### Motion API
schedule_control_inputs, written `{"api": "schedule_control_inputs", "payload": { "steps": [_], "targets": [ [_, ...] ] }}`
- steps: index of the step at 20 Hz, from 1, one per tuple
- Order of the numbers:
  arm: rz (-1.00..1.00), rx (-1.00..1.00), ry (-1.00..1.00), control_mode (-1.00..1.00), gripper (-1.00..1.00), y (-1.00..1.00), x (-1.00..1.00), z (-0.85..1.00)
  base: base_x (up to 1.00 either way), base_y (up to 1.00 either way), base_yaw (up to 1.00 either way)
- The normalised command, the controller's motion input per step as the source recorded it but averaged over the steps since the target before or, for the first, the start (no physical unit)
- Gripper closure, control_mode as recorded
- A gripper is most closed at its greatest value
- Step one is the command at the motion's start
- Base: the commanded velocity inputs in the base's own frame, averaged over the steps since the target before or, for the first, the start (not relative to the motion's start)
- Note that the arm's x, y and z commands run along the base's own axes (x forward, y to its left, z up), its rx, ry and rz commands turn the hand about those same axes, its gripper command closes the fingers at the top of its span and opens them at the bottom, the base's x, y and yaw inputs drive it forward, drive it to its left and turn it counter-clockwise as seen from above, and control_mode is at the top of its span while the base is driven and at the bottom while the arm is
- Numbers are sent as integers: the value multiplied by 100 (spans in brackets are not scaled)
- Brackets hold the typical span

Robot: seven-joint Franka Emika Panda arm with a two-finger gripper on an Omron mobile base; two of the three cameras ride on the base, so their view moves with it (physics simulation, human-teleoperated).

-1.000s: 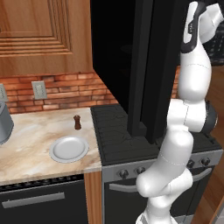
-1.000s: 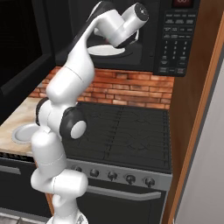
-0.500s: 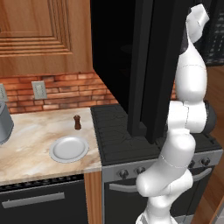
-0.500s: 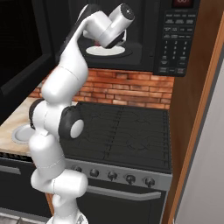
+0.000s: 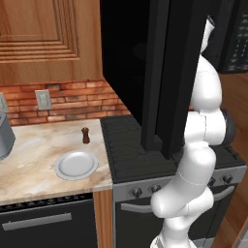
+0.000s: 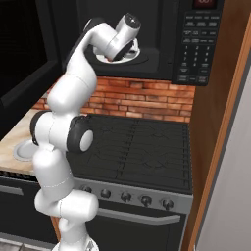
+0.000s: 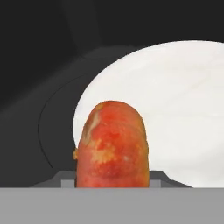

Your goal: Pick the squash from the counter and place it in the microwave.

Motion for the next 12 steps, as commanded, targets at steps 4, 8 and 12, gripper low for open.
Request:
{"api": "schedule_control_inputs", "payload": {
  "steps": [4,8,12],
  "targets": [
    [0,-10,0,-100,100,0,36,0,0,0,0],
    [0,-6,0,-100,100,-6,14,0,0,0,0],
    [0,-3,0,-100,100,-3,5,0,0,0,0]
  ]
}}
